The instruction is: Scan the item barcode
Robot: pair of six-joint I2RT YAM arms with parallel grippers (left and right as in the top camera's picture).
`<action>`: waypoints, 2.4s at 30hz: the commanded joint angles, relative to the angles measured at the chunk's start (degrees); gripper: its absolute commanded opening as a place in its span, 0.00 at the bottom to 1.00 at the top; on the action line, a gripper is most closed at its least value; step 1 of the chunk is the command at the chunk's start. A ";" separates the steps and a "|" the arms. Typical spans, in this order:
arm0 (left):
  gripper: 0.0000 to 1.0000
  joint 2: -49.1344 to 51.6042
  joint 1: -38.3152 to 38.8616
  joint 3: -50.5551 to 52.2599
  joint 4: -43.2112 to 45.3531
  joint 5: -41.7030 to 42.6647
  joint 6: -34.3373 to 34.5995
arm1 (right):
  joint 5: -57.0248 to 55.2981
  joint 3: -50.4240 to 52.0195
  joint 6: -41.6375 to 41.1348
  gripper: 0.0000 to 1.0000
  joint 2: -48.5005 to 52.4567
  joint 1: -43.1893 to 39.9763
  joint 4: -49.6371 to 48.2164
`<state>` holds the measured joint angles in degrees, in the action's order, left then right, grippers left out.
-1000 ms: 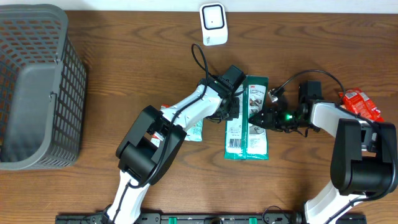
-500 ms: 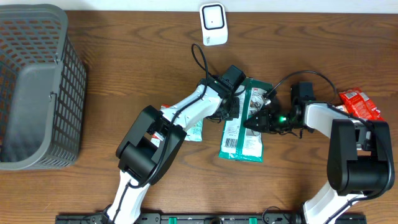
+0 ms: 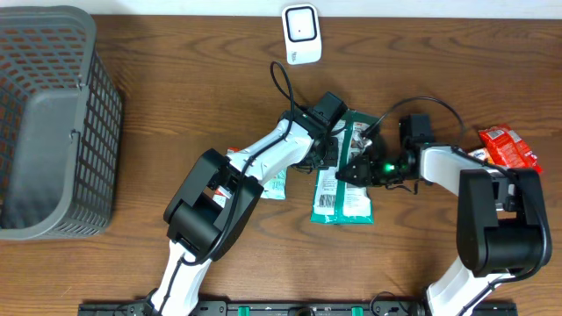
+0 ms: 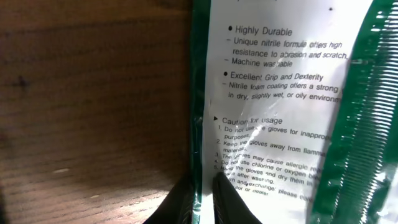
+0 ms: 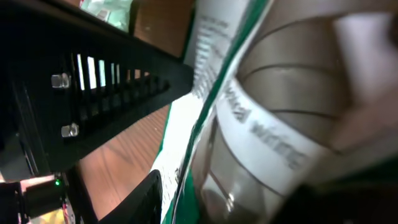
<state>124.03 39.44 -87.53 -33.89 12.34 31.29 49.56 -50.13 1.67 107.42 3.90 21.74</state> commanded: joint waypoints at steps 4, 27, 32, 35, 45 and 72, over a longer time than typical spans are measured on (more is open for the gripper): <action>0.14 5.22 -0.09 1.88 -0.31 -1.42 -0.79 | 0.44 0.48 -0.35 0.25 0.98 1.44 -0.74; 0.15 -24.98 -1.44 1.75 -12.17 -15.06 -5.14 | -2.84 0.28 3.13 0.01 -16.63 -2.32 5.51; 0.17 -32.48 -5.70 1.75 -19.15 -21.42 -5.07 | -13.44 0.02 -0.83 0.01 -29.70 -2.32 7.76; 0.25 -34.51 -10.47 1.75 -21.92 -22.51 -5.05 | -17.70 -2.21 -1.51 0.01 -35.50 -2.32 10.75; 0.55 -34.56 -24.48 1.75 -25.83 -22.05 -1.42 | -35.45 -35.93 -3.10 0.01 -29.86 2.60 33.64; 0.84 -34.53 -25.66 1.77 -26.10 -22.03 -1.42 | -89.09 -94.95 31.61 0.01 27.65 28.81 26.51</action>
<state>89.82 13.91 -85.52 -59.81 -9.19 29.98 -31.07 -143.94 20.84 132.55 31.81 53.34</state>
